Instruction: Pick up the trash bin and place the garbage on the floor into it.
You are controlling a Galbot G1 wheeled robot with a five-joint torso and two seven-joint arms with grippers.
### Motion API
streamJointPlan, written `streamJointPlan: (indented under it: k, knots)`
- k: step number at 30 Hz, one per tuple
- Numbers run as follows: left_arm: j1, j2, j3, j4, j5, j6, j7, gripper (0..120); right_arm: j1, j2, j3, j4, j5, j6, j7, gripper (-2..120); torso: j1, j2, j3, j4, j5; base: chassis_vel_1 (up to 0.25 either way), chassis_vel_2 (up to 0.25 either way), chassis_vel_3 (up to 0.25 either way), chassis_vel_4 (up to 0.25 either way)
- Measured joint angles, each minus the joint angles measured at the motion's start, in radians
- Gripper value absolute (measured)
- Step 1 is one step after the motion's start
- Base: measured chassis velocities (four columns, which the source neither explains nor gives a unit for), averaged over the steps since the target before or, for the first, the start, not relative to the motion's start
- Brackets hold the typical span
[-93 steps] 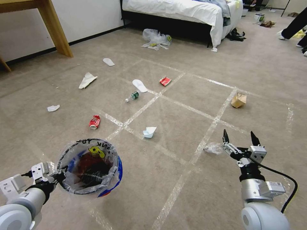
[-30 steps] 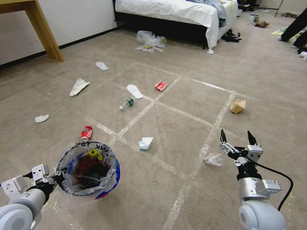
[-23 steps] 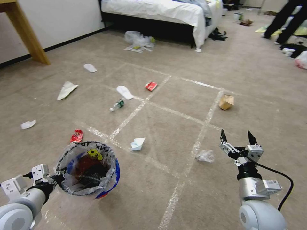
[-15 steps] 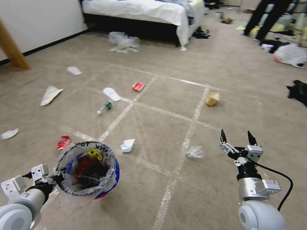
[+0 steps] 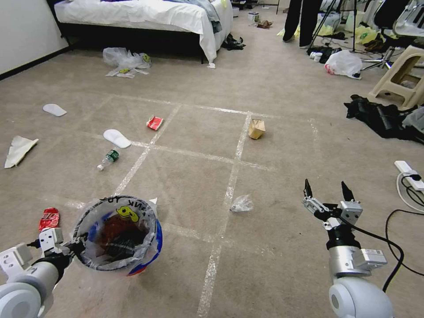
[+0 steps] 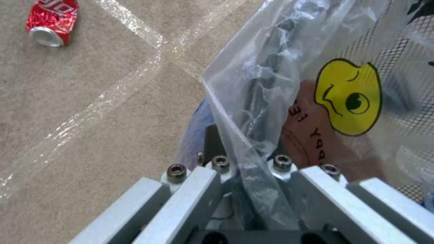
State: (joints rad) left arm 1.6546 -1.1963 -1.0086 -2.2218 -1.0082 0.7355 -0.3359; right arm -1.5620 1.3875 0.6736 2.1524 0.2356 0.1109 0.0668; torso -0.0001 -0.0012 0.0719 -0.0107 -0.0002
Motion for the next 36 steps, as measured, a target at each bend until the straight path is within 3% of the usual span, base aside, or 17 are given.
streamJointPlan:
  k: [14,26,36]
  knots:
    - [0.003,-0.003,-0.012,0.002,-0.005,0.000,0.000,1,0.002,0.004,-0.005,-0.013,-0.019,0.011,-0.010,100,0.000,0.000,0.000,-0.0006,0.0000,0.000,0.000,0.000,0.000]
    - [-0.001,-0.001,-0.025,0.024,-0.004,0.000,-0.002,1,0.007,0.001,-0.006,-0.014,-0.019,0.011,-0.009,100,0.000,0.000,0.000,-0.0006,0.0000,-0.089,0.091,0.088,-0.092]
    - [-0.004,0.000,-0.055,0.053,0.006,0.000,-0.005,1,0.008,0.000,-0.007,-0.013,-0.018,0.011,-0.008,100,0.000,0.000,0.000,-0.0006,0.0000,-0.008,0.008,0.005,-0.006]
